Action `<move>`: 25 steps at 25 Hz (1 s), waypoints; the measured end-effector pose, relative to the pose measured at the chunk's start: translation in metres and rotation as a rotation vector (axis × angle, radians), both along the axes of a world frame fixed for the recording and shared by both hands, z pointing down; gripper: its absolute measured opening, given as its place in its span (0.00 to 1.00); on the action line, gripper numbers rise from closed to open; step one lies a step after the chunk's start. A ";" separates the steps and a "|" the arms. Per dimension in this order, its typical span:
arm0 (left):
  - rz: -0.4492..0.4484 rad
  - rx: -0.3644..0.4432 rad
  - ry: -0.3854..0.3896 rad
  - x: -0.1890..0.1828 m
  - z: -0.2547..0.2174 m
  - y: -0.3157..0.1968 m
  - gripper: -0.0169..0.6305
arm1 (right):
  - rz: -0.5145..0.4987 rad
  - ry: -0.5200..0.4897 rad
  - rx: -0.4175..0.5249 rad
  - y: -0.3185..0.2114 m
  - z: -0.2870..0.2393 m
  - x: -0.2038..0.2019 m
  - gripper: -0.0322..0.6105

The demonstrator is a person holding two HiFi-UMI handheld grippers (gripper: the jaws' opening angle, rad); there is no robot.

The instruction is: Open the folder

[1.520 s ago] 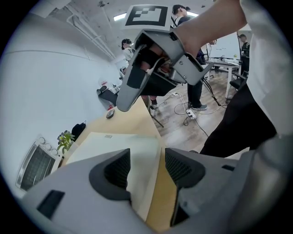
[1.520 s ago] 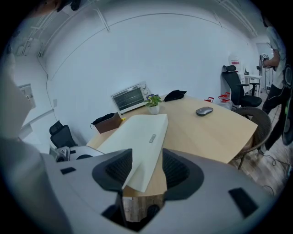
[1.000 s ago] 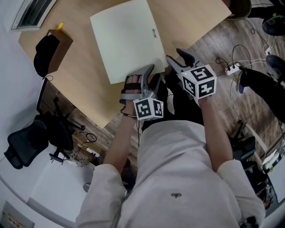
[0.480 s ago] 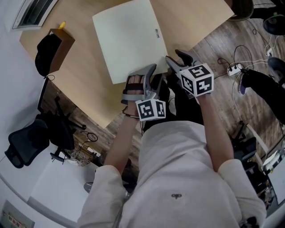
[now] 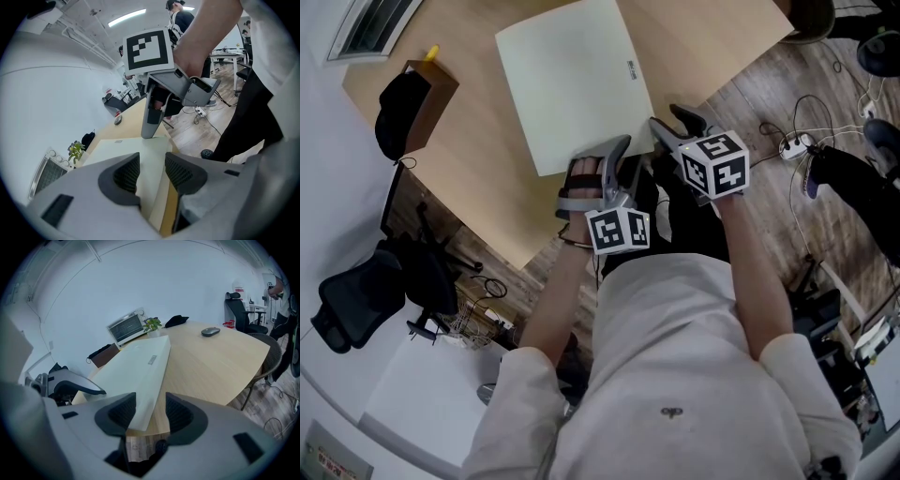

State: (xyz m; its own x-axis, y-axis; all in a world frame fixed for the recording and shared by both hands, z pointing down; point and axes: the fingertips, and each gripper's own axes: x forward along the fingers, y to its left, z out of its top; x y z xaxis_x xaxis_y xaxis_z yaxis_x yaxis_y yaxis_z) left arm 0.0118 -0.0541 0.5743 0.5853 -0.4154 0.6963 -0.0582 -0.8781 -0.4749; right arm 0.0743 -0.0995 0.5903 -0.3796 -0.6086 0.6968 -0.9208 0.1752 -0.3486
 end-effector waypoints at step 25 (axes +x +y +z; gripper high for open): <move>-0.054 -0.060 0.058 0.001 -0.016 0.003 0.12 | -0.017 0.004 0.006 -0.001 0.001 0.001 0.34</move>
State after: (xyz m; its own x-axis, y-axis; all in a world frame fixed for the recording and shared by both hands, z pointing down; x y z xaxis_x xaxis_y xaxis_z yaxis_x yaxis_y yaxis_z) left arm 0.0125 -0.0508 0.5586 0.6035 -0.4064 0.6860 -0.1325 -0.8995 -0.4163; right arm 0.0753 -0.1002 0.5912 -0.3868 -0.6065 0.6947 -0.9192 0.1927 -0.3435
